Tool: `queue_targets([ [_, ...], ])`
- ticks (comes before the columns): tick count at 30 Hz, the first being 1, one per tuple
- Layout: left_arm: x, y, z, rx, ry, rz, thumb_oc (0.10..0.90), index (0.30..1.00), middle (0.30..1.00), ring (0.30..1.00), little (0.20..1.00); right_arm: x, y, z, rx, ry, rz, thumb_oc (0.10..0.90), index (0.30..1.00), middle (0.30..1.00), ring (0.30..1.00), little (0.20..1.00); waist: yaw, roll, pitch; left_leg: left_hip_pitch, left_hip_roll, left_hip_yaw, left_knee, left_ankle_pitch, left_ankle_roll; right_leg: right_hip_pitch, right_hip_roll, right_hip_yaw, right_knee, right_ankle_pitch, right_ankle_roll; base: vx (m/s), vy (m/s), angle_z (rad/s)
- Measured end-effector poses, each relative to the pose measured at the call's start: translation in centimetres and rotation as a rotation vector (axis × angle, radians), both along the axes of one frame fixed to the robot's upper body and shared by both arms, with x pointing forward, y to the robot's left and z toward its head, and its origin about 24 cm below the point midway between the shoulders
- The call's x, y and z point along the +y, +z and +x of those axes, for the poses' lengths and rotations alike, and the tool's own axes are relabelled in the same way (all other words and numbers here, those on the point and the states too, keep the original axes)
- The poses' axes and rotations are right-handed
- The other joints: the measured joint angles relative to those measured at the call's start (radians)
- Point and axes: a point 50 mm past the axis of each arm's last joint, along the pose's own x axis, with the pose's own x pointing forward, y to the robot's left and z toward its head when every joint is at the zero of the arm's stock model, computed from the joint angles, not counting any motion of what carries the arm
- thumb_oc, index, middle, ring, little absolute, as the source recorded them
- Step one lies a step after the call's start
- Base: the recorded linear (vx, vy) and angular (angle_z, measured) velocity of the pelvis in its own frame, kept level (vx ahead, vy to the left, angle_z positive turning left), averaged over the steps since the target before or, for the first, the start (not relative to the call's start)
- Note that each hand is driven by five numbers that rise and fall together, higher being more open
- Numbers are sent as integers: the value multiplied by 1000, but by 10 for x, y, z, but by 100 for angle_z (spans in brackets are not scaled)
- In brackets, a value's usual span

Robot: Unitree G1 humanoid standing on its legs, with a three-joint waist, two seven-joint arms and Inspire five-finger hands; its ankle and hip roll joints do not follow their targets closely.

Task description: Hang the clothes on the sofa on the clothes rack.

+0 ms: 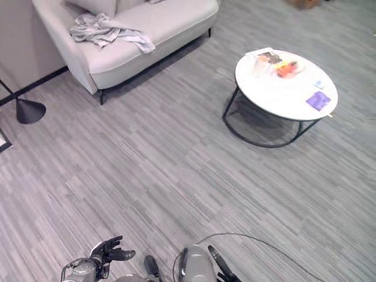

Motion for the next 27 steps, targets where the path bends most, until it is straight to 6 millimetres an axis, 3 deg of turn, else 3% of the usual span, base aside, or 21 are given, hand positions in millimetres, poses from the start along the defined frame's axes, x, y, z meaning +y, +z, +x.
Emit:
queue_targets([
  [3,14,-5,-22,87,12,41,800,900,900,900,900,8,-1,-1,7,83,-2,800,900,900,900,900,26,-25,-28,18,11,4,2,7,-10,128,25,-8,-129,-48,-18,145,-73,-16],
  [5,14,-5,-22,87,8,42,800,900,900,900,900,8,3,14,-51,141,-14,800,900,900,900,900,32,-16,-41,29,30,2,1,1,-2,146,44,-28,-158,-52,-20,100,-13,-21],
  [8,8,-4,-14,71,-12,33,800,900,900,900,900,9,14,45,-198,188,-26,800,900,900,900,900,9,11,-51,50,56,3,2,-24,19,-25,33,-1,-62,-98,-72,205,-157,-22],
  [9,3,-2,-4,48,-24,24,800,900,900,900,900,6,17,50,-223,178,-33,800,900,900,900,900,-7,25,-43,88,69,-1,-1,-16,-10,-75,20,21,-173,-91,-69,366,-341,34],
  [10,-1,-1,0,31,-27,15,800,900,900,900,900,4,16,46,-206,175,-34,800,900,900,900,900,-4,27,-47,130,78,4,-13,-28,-63,-55,27,58,-405,-67,-65,324,-281,39],
  [11,-3,-1,0,27,-26,10,800,900,900,900,900,5,12,34,-159,178,-29,800,900,900,900,900,4,22,-71,163,76,1,-22,-44,-105,-30,23,94,-629,-32,-58,378,-308,26],
  [12,-2,-2,-2,29,-21,14,800,900,900,900,900,8,6,20,-94,178,-12,800,900,900,900,900,18,-7,-98,191,70,-2,-22,-62,-129,-30,3,127,-749,-6,-57,367,-285,24],
  [14,0,-2,-3,36,-23,21,800,900,900,900,900,12,0,5,-20,176,9,800,900,900,900,900,33,-34,-127,221,77,-36,-20,-87,-166,-40,-25,155,-806,-2,-55,377,-332,32],
  [15,-2,-3,-5,44,-30,23,800,900,900,900,900,13,-1,1,2,175,18,800,900,900,900,900,32,-35,-130,230,91,-56,-23,-96,-181,-45,-24,166,-793,72,-29,423,-374,48],
  [16,-5,-4,-7,53,-34,16,800,900,900,900,900,9,-1,-3,16,168,18,800,900,900,900,900,26,-16,-132,232,128,-74,-25,-101,-188,-48,3,164,-759,144,-35,527,-424,77],
  [17,-12,-6,-8,66,-37,1,800,900,900,900,900,5,0,-3,18,155,10,800,900,900,900,900,17,19,-122,230,177,-114,-18,-104,-185,-39,38,164,-722,167,-45,498,-435,104],
  [18,-19,-7,-8,76,-41,-14,800,900,900,900,900,2,-1,-10,38,129,9,800,900,900,900,900,19,43,-115,240,210,-159,2,-80,-181,-23,70,163,-690,176,-57,764,-928,120],
  [19,-22,-10,-17,98,-23,-29,800,900,900,900,900,-2,-1,-12,75,129,3,800,900,900,900,900,34,33,-108,267,242,-197,34,12,-218,45,89,150,-683,205,-105,571,-776,90],
  [20,-20,-13,-30,130,13,-35,800,900,900,900,900,-3,-1,-8,82,152,-5,800,900,900,900,900,41,29,-112,260,269,-234,68,58,-245,80,103,123,-696,194,-120,507,-800,55],
  [21,-19,-14,-35,142,33,-34,800,900,900,900,900,-2,-1,-9,90,171,-7,800,900,900,900,900,42,21,-124,224,288,-272,145,68,-262,103,105,110,-714,184,-132,238,-439,28],
  [23,-11,-14,-37,134,116,-37,800,900,900,900,900,-2,1,3,40,223,-27,800,900,900,900,900,63,-3,-140,130,320,-294,301,137,-297,145,129,74,-754,177,-154,296,-517,37],
  [25,1,-11,-33,119,145,-8,800,900,900,900,900,4,1,7,26,296,-31,800,900,900,900,900,61,-28,-150,1,375,-354,520,213,-299,171,157,42,-762,145,-236,382,-587,42],
  [26,2,-11,-34,112,186,-19,800,900,900,900,900,6,1,7,18,310,-35,800,900,900,900,900,70,-59,-145,-51,377,-367,616,249,-341,196,170,40,-768,131,-277,461,-680,19],
  [27,4,-10,-32,98,204,-12,800,900,900,900,900,6,1,5,16,303,-38,800,900,900,900,900,76,-65,-150,-79,371,-370,659,332,-359,215,176,33,-768,115,-296,235,-330,21],
])
